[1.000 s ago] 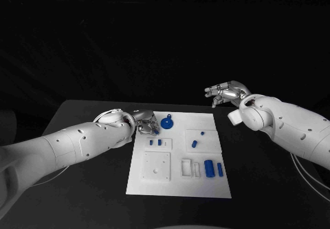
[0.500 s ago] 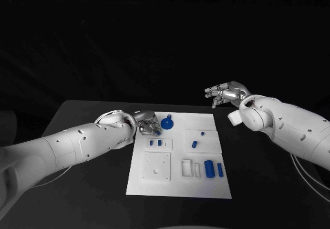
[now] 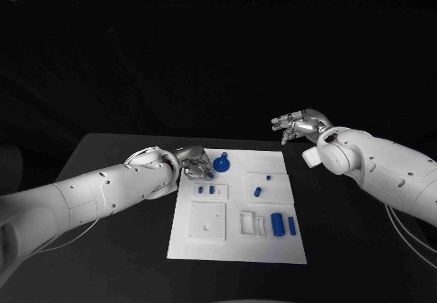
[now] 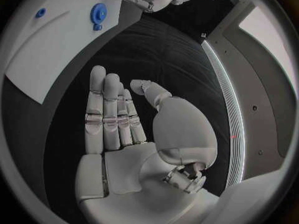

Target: Assemble the parts on the task board

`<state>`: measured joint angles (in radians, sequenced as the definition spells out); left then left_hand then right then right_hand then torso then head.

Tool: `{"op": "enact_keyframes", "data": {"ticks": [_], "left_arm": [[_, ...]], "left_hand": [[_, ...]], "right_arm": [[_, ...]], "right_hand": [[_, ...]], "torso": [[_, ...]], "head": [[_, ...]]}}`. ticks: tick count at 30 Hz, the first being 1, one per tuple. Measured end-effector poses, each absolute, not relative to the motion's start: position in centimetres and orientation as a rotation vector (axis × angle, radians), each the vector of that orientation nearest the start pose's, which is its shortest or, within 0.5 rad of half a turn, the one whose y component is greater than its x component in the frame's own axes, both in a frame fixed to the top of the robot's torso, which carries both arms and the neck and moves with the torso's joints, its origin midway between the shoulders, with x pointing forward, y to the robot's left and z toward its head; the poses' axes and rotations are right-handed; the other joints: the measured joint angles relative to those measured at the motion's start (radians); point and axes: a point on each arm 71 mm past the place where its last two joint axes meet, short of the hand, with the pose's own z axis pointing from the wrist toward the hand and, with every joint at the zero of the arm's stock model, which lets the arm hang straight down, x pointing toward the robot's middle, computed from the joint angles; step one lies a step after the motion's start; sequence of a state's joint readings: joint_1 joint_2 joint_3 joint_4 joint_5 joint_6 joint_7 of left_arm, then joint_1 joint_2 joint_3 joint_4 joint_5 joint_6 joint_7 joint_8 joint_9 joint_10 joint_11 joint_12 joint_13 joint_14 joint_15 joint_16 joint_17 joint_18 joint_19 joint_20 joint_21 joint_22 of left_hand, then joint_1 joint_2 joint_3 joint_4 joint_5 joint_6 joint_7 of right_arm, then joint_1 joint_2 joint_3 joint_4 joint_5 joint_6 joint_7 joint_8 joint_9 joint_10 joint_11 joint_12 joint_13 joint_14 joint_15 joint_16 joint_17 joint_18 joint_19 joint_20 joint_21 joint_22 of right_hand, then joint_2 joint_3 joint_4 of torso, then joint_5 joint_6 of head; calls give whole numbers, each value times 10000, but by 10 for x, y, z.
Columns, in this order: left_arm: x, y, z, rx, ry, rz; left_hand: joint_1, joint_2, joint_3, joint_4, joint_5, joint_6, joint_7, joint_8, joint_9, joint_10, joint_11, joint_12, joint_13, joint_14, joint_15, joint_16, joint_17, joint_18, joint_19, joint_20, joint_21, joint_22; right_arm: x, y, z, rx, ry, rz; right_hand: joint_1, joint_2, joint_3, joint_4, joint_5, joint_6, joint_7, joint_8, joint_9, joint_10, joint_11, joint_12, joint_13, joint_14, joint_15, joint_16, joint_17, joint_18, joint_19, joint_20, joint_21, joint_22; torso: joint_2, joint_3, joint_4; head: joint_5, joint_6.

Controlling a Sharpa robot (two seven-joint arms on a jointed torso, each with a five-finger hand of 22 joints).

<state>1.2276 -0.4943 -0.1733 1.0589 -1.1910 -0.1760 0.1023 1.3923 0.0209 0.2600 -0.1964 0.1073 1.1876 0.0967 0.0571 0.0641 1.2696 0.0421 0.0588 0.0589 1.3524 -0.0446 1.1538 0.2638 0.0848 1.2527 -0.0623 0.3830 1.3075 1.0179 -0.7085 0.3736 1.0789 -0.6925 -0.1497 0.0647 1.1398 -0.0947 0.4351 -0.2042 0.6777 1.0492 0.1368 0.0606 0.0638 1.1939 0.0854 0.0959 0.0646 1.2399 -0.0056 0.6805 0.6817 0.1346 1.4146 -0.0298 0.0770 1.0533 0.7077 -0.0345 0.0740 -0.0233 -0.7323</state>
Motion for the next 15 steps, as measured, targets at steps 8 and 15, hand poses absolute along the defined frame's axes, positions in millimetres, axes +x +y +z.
{"op": "enact_keyframes", "data": {"ticks": [8, 15], "left_arm": [[545, 154, -243, 1201, 18743, -7558], [547, 158, -243, 1272, 18759, -7351]], "left_hand": [[42, 18, 0, 0, 0, -1, -1, -1, -5, 0, 0, 0, -1, 0, 0, -45, 0, -1, 0, 0, 0, -1], [53, 27, 0, 0, 0, -2, -1, -1, -9, 0, 0, 0, -2, -1, 1, -45, -1, -1, 0, 0, 0, -2]], "right_arm": [[563, -292, -189, 8606, 15513, 10633], [563, -292, -190, 8614, 15524, 10629]], "right_hand": [[0, 0, 0, 0, 0, -1, -1, 0, 0, 0, 0, 0, 0, 0, 0, 0, 0, -1, 0, 0, 0, -1], [0, 0, 0, 0, 0, -1, -1, 0, 0, 0, 0, 0, 0, 0, 0, 0, 0, 1, 0, 0, 0, -1]], "torso": [[1, 2, 2], [3, 0, 1]], "head": [[1, -16], [8, -36]]}}
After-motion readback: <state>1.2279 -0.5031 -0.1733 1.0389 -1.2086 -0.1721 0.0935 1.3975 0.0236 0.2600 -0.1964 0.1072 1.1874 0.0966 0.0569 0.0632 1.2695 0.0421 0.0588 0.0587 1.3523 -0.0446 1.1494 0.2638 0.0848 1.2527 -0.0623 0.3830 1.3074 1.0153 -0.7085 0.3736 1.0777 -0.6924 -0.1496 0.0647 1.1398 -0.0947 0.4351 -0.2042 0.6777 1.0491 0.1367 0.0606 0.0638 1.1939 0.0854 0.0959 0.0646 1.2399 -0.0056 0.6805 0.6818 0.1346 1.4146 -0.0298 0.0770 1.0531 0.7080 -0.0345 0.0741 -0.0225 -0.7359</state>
